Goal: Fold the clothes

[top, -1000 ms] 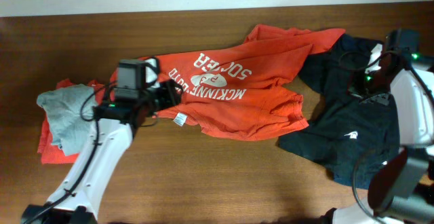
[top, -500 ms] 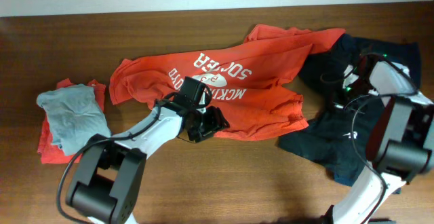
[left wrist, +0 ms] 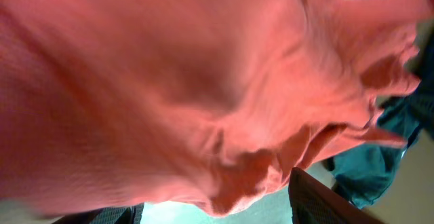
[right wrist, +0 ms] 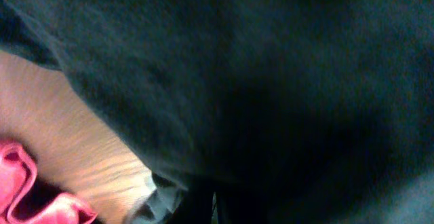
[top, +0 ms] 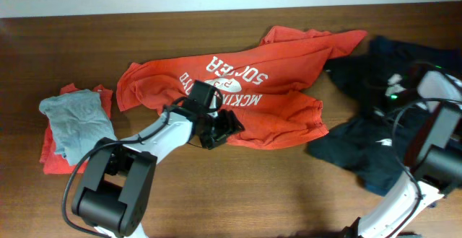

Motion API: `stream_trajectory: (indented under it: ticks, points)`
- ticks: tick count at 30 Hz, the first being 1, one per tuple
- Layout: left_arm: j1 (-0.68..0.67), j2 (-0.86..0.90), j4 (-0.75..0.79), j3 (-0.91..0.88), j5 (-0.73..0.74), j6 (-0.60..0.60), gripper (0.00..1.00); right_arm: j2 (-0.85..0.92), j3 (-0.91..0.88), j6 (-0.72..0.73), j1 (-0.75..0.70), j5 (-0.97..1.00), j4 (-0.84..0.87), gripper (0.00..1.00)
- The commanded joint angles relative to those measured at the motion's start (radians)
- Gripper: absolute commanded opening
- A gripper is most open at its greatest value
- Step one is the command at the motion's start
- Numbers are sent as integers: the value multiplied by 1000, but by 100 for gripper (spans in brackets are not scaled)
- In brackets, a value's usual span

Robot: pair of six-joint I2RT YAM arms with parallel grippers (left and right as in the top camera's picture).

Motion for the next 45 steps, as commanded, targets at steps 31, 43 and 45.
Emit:
stream_trajectory:
  ticks: [31, 43, 45]
  points:
    - [256, -31, -122, 5, 95, 260, 46, -33, 391, -158, 147, -49, -294, 41]
    - [87, -31, -1, 5, -172, 211, 8, -33, 391, -158, 164, -50, -314, 41]
    - [103, -31, 0, 5, -217, 212, 0, -33, 391, -158, 164, -49, -318, 41]
